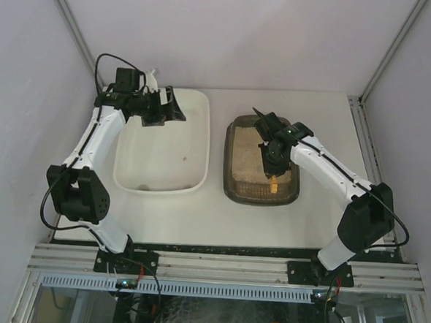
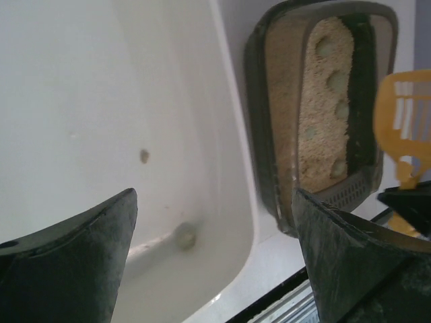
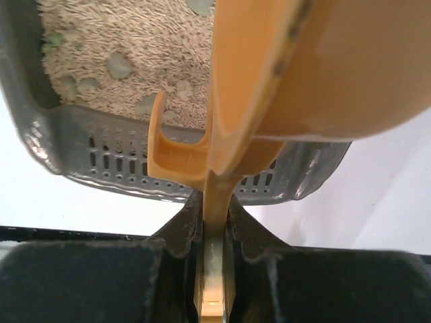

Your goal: Clean the litter box

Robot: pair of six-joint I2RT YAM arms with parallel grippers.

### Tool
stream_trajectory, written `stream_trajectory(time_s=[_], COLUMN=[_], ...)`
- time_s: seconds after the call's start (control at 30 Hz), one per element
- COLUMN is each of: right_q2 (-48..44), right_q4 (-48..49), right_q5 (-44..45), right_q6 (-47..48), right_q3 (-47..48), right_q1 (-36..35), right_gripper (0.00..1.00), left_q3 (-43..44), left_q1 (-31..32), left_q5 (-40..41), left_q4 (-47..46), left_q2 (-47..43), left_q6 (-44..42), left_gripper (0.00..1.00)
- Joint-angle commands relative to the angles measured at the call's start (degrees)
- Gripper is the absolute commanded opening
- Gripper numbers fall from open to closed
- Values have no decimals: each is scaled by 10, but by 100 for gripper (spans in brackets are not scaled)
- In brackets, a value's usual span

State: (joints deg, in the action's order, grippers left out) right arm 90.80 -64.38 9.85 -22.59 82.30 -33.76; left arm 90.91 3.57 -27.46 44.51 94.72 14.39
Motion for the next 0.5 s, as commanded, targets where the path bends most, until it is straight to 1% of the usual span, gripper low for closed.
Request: stream_trajectory(time_s=[0.0,0.13,0.23,0.4,0.47], right_q2=[13,46,72,113,126], right_q4=[5,20,38,47,40], right_q5=[-35,-16,-29,-43,-42], right_q6=[-34,-26,-26,-28,-26], right_q3=[-3,-5,-2,12,27], right_q1=[37,57,81,107,113], right_gripper=[0,0,0,0,0], left_q3=[39,14,8,-8,-10], left_q1=[27,40,61,84,88], left_q5=[31,58,90,101,112], left_q4=[-67,-119,-143,-179,-179], left_q2=[-6,-12,-13,-16,-20], left_q6=[116,184,207,255,257], left_gripper=[100,100,100,100,100])
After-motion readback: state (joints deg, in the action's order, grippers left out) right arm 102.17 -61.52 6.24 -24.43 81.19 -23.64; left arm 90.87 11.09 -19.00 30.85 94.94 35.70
